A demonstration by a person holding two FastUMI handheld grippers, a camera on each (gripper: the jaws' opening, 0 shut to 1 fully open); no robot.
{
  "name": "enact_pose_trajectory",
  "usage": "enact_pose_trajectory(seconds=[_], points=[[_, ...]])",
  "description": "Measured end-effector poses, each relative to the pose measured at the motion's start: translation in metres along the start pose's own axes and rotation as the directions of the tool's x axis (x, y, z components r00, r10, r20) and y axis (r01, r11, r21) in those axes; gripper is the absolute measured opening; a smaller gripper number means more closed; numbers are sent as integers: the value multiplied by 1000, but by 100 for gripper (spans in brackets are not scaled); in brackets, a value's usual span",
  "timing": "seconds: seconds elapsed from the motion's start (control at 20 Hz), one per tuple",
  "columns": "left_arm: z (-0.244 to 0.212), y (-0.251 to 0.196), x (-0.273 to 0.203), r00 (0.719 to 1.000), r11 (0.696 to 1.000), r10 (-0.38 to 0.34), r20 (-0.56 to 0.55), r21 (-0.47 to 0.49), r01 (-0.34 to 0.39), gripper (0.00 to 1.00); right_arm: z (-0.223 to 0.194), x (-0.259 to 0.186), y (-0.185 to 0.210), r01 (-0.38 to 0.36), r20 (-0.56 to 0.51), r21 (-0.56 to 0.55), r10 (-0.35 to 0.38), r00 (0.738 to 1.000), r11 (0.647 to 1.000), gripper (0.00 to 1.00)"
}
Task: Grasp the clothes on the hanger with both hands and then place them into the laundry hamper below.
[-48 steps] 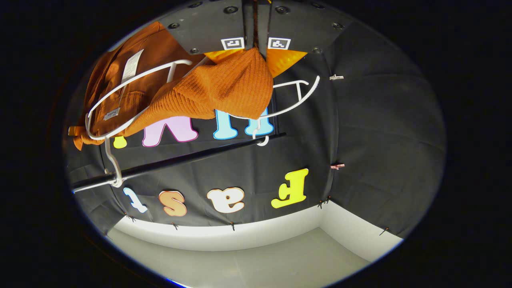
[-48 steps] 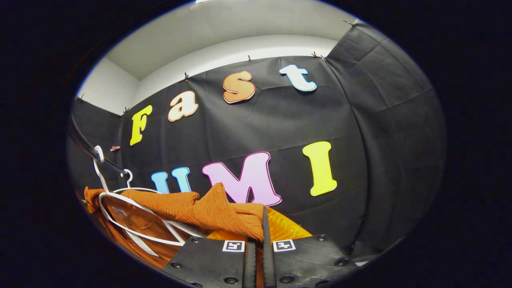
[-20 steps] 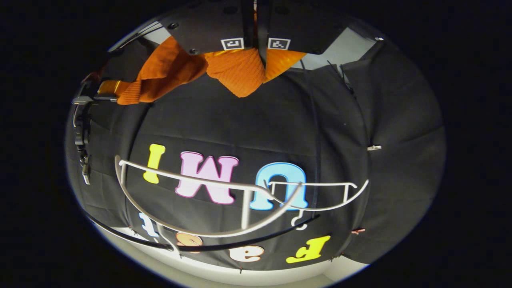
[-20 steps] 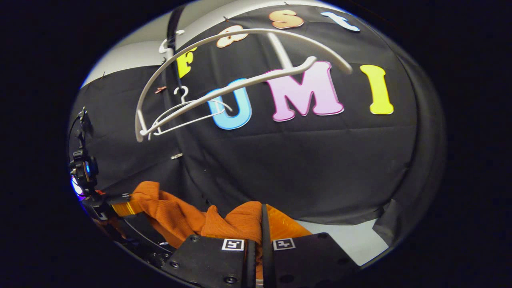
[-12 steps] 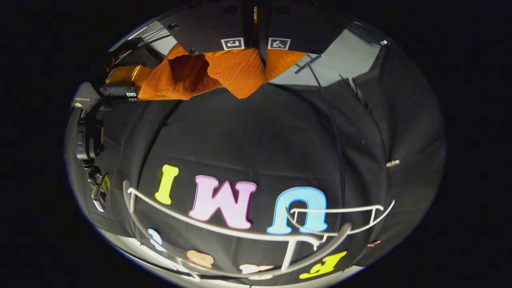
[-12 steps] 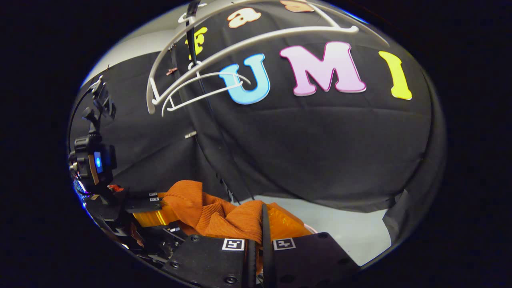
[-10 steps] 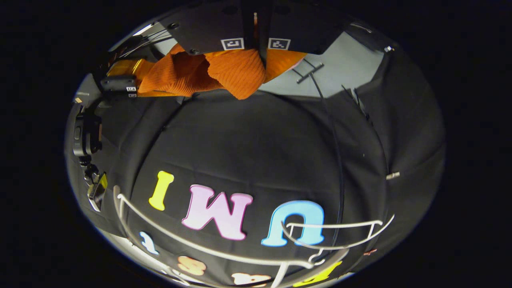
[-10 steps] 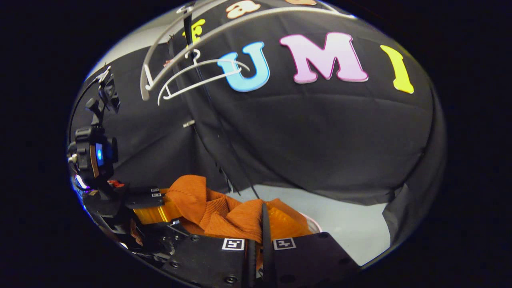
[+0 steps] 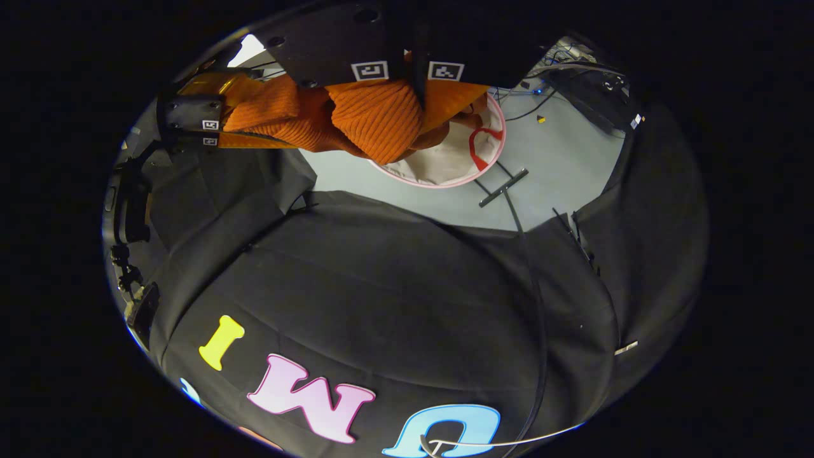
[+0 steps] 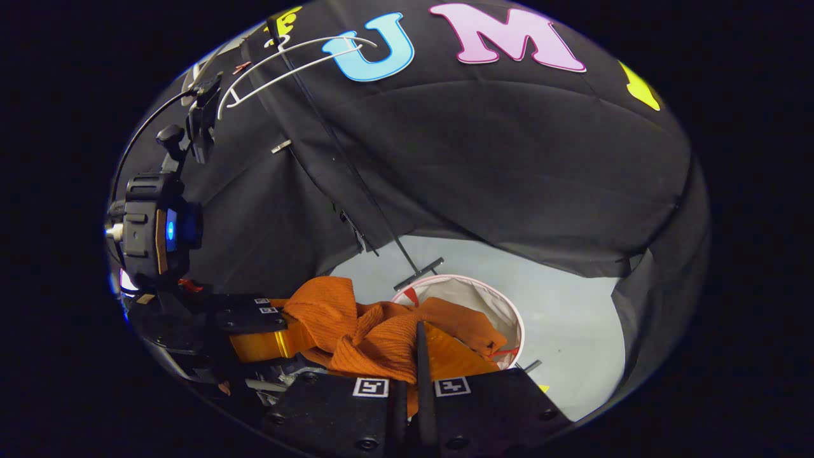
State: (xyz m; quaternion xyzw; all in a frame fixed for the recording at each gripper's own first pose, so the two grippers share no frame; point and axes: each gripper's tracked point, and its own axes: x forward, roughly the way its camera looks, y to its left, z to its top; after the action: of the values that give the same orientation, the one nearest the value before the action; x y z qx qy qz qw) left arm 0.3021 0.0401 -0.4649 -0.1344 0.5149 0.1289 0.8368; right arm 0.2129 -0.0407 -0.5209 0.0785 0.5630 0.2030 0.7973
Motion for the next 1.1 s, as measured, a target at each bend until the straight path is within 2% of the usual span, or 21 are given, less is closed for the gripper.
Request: enact_pose_trajectory(seconds=[0.15, 0.2, 0.25, 0.45, 0.5, 0.55, 0.6, 0.65, 0.8, 0.85, 0.95, 1.05, 1.1], points=[[-2, -2, 1, 1000, 1000, -8, -14, -1, 8, 10, -6, 7, -9, 39, -32, -38, -40, 999, 999, 12], [-6, 2, 2, 1000, 1000, 10, -25, 0, -10, 11, -8, 7, -14, 61, -47, -59, -64, 997, 996, 12], [-8, 5, 6, 998, 1000, 28, -48, 5, -28, 18, -13, 6, -17, 65, -65, -84, -70, 995, 994, 13], [-9, 12, 1, 997, 999, 44, -59, 11, -44, 92, -21, 3, -38, 130, -77, -152, -143, 987, 980, 95], [-11, 13, 1, 997, 999, 43, -62, 10, -43, 95, -22, 1, -41, 139, -72, -154, -151, 986, 978, 89], [-15, 14, 2, 997, 999, 44, -64, 11, -44, 96, -22, 0, -40, 139, -71, -150, -151, 986, 979, 90], [-14, 15, 1, 997, 999, 45, -63, 11, -44, 96, -23, 0, -40, 141, -68, -143, -152, 986, 980, 98], [-14, 17, -1, 997, 999, 47, -59, 9, -46, 96, -23, -2, -38, 139, -66, -141, -150, 987, 980, 99], [-9, 21, -8, 998, 999, 45, -35, -6, -45, 95, -23, -7, -31, 138, -54, -142, -147, 988, 980, 99], [-7, 22, -13, 999, 999, 42, -26, -12, -42, 92, -23, -8, -29, 141, -49, -142, -149, 988, 980, 99], [-9, 27, -23, 999, 999, 35, -5, -17, -35, 96, -22, -15, -23, 150, -30, -135, -155, 987, 979, 99], [-11, 29, -35, 1000, 1000, 10, 18, -13, -10, 92, -26, -24, -14, 162, -10, -122, -165, 986, 979, 99], [-14, 27, -44, 1000, 1000, -13, 27, -6, 13, 96, -28, -31, -8, 172, 1, -118, -173, 985, 978, 99]])
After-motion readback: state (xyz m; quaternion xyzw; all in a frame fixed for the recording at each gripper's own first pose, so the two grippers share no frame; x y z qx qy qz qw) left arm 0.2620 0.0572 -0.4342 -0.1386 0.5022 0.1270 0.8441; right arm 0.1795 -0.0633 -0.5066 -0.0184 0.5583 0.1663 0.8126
